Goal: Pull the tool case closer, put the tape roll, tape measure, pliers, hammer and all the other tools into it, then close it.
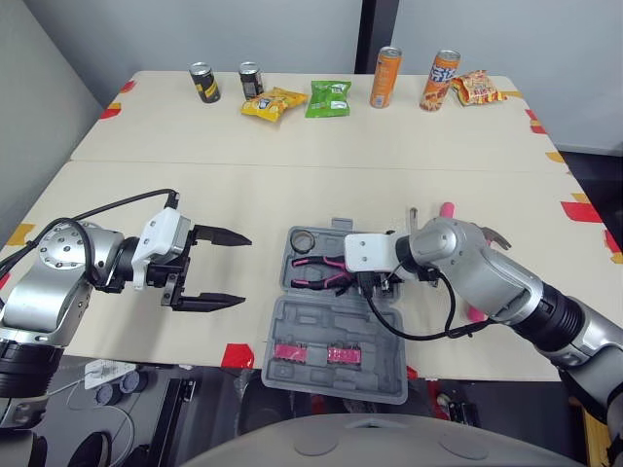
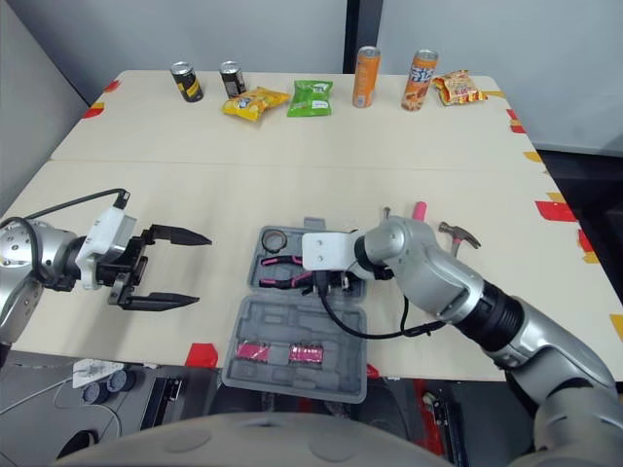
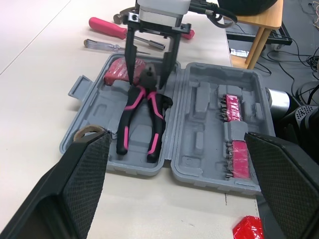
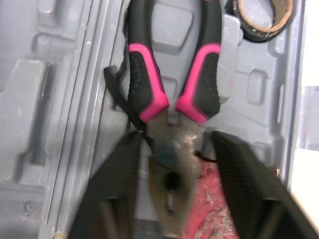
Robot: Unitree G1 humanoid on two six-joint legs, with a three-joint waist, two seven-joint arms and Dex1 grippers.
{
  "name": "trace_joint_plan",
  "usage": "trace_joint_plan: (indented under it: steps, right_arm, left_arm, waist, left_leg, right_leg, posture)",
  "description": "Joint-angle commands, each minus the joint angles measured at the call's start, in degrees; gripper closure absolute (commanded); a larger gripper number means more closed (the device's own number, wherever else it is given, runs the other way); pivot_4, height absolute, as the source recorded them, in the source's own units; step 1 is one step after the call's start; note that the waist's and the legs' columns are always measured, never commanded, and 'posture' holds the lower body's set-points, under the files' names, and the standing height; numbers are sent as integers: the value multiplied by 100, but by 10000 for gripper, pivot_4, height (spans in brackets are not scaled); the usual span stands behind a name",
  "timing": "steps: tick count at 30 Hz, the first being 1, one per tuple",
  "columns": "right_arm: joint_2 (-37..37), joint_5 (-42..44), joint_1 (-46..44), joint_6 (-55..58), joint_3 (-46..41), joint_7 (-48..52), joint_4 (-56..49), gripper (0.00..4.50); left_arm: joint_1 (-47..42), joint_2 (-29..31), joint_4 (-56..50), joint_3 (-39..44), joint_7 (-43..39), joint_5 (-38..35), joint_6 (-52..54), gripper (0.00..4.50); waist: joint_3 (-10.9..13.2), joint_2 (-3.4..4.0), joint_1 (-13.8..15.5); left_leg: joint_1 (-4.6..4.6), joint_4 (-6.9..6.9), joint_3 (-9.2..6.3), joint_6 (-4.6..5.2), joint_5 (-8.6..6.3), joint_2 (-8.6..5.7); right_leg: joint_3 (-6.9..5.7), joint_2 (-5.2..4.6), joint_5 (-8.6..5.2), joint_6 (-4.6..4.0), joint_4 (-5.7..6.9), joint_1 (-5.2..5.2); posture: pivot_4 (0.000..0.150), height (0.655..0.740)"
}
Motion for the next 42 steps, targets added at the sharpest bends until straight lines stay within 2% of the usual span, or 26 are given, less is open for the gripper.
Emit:
trace_joint_plan:
  steps: [1,6,11,14,21,22,26,34,42]
  right_arm:
    - [-91,126,79,-159,-358,55,-140,11931]
    - [263,265,-32,60,-410,42,-162,11931]
    - [643,725,-22,-12,-980,-67,-17,11931]
    - [918,1255,111,-262,-1491,-50,84,19272]
    - [949,1879,791,-1526,-1996,249,517,43581]
    - [957,1916,862,-1696,-2012,289,599,44741]
    - [1076,1974,1194,-2550,-2058,361,1193,44741]
    - [1285,1787,1308,-3674,-1964,442,2340,44741]
    - [1373,1686,1248,-4103,-1963,504,2894,44741]
  left_arm:
    - [17,20,-71,137,-6,-21,-99,0]
    - [22,20,-29,129,-22,-15,-141,0]
    - [45,25,7,151,-40,-18,-179,0]
    - [86,37,71,207,-82,-37,-220,0]
    - [151,52,427,291,-261,3,-483,0]
    - [158,51,469,298,-286,13,-518,0]
    - [146,39,662,284,-345,70,-660,0]
    - [61,45,828,250,-375,80,-751,0]
    - [100,49,679,234,-359,52,-700,0]
  waist:
    - [-1,-1,1]
    - [-2,-1,-31]
    - [-2,-1,-25]
    - [-4,-5,-15]
    - [-10,-12,13]
    - [-10,-12,5]
    - [-12,-15,-11]
    - [-17,-21,-69]
    - [-17,-21,-88]
  left_leg:
    - [-1,1,1,0,0,0]
    - [1,1,2,0,0,3]
    - [-1,5,2,0,0,5]
    - [0,7,3,-1,-1,5]
    - [-2,7,5,-3,-2,5]
    - [-2,7,5,-3,-2,5]
    - [-1,6,6,-2,-2,5]
    - [-3,9,4,-2,-2,5]
    - [-4,12,4,-1,-2,5]
  right_leg:
    - [1,0,0,0,0,0]
    - [2,3,0,0,3,-2]
    - [3,5,0,0,5,-3]
    - [4,5,0,0,6,-3]
    - [4,4,0,0,5,-6]
    - [4,4,0,-1,5,-6]
    - [6,4,0,-1,5,-6]
    - [4,4,-1,-2,8,-7]
    - [4,4,-1,-2,9,-7]
  posture:
    - [1500,7400]
    - [1500,7400]
    - [1500,7400]
    - [1500,7400]
    - [1500,7400]
    - [1500,7400]
    - [1500,7400]
    - [1500,7400]
    - [1500,7400]
